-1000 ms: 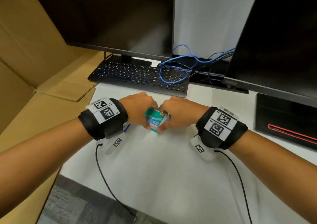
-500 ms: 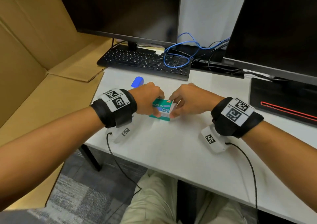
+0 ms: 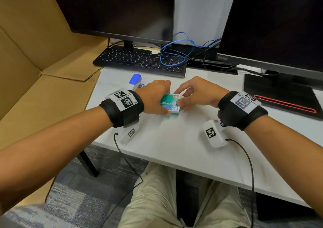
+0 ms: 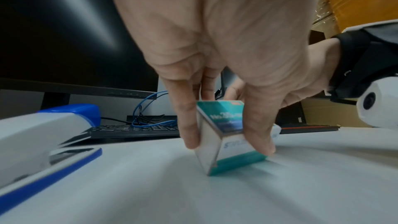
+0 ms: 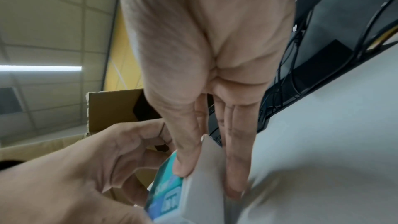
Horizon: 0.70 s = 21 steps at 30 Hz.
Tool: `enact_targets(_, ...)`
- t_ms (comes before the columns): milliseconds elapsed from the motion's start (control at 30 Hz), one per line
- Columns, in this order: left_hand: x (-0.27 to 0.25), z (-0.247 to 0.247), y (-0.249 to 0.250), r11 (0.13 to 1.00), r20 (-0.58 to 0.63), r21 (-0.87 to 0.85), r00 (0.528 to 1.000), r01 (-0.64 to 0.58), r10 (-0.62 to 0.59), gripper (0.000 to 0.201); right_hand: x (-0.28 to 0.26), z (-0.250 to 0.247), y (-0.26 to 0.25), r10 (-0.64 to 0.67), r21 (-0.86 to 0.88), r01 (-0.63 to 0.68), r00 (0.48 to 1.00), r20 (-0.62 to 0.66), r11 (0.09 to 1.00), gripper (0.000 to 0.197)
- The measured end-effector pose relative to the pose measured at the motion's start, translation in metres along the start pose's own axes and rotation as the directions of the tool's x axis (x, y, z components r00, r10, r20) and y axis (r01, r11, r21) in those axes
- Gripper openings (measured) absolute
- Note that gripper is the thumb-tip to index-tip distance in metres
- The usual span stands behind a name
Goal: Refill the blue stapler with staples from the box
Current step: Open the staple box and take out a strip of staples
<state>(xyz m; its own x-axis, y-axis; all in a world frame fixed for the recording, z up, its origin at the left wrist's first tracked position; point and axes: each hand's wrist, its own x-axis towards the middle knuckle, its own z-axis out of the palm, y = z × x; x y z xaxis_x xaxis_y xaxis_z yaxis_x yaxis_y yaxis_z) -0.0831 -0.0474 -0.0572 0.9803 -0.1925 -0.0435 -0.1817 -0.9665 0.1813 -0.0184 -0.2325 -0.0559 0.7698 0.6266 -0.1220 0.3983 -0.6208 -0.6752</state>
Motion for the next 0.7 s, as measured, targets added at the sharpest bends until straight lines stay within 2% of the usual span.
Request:
enact_targets(100, 0.004, 0.005, 0.009, 0.998, -0.031, -0.060, 0.999, -0.019, 0.017, 0.065, -0.006, -0.006, 0.005, 0.008, -0.019, -0.009, 0.998, -0.064, 1.000, 0.037)
enact_targets(233, 0.016, 0.001, 0.019, 0.992, -0.040, -0.115, 0.998, -0.054, 0.050, 0.063, -0.011, -0.010, 0.008, 0.020, -0.065, -0.028, 0.993, -0.118, 0.998, 0.045)
enact_targets(300, 0.021, -0.002, 0.022, 0.994, -0.024, -0.082, 0.998, -0.067, 0.065, 0.062, -0.016, -0.012, 0.009, -0.011, -0.091, 0.000, 0.991, -0.131, 0.996, 0.048)
enact_targets(433, 0.026, -0.001, 0.024, 0.995, 0.021, 0.019, 0.995, -0.098, 0.097, 0.047, -0.025, -0.013, 0.012, -0.069, -0.108, 0.055, 0.990, -0.127, 0.993, 0.049)
enact_targets(600, 0.024, 0.004, 0.018, 0.986, -0.039, -0.133, 0.995, -0.097, 0.093, 0.042, -0.033, -0.022, 0.012, -0.152, -0.082, 0.141, 0.975, -0.159, 0.987, 0.042)
enact_targets(700, 0.021, 0.005, 0.019, 0.981, -0.043, -0.164, 0.994, -0.107, 0.101, 0.044, -0.035, -0.027, 0.009, -0.210, -0.103, 0.196, 0.967, -0.148, 0.975, 0.038)
